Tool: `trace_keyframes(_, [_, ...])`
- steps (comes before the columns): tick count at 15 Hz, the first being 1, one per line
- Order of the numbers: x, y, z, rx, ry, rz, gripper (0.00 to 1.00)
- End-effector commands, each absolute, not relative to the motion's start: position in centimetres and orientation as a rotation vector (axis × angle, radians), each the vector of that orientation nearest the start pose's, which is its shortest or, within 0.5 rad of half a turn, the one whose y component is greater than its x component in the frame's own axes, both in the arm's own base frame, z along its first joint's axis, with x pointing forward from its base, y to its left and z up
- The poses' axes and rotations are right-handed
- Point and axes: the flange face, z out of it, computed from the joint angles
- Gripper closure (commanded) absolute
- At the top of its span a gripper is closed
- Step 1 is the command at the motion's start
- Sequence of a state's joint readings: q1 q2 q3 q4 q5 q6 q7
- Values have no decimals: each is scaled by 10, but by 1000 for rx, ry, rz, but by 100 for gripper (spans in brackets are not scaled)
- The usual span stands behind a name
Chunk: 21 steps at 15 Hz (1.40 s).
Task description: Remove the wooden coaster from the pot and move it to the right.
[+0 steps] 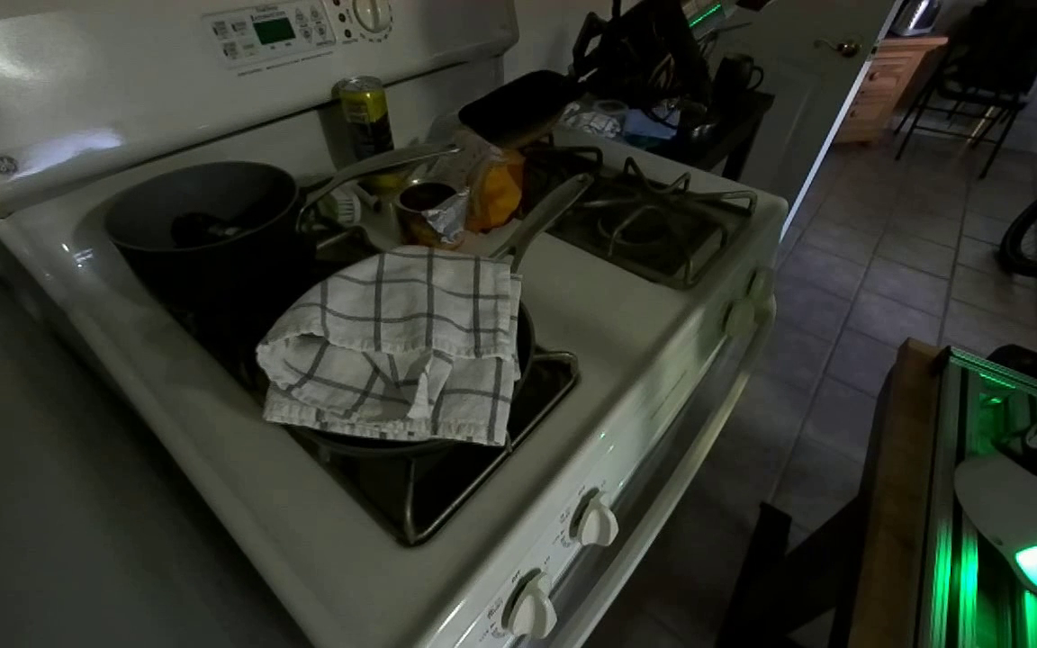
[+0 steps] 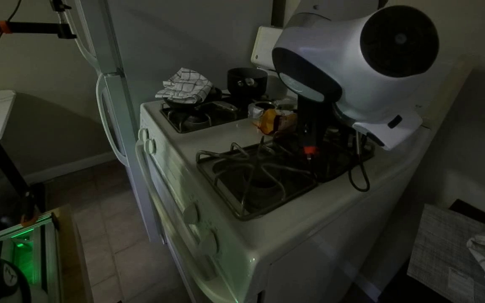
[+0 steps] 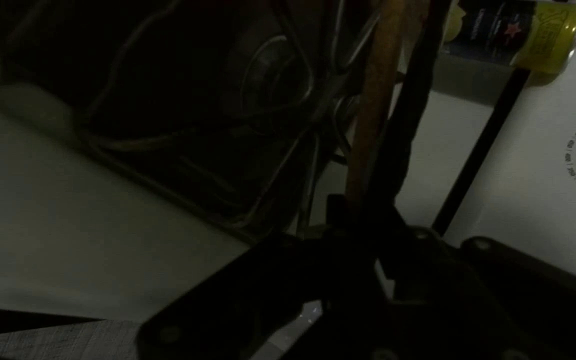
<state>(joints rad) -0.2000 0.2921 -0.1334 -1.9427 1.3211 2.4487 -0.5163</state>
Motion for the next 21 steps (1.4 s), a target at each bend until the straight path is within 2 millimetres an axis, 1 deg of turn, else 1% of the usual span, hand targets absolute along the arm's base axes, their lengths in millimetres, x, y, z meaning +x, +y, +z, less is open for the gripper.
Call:
trace_keyframes(1, [617,-189,343,-2114,816,-677,96])
trace_keyframes(3, [623,-179,330,-2142,755,-609,96])
trace_keyframes(6, [621,-173,310,-2212,699,-480,96])
trace_keyframes(8, [617,-182,302,-2271,713,-461,96])
trace_keyframes(10, [616,-190,301,-2300,754,-467,96])
trace_keyframes(11, [618,-192,302,-2310,770,-481,59])
trace_keyframes(12, [620,-194,305,-2303,781,-487,58])
trace_keyframes(14, [621,-200,316,-2294,834,-547,45])
trace_keyframes(15, [622,-203,325,-2288,848,-576,38])
trace_keyframes(17, [623,-209,339,-2312,871,-609,22])
trace_keyframes(19, [622,-209,357,-2345,897,-620,6])
trace_keyframes(20, [620,-209,371,-2358,906,-634,1])
trace_keyframes(21, [618,-209,386,-2373,893,-649,0])
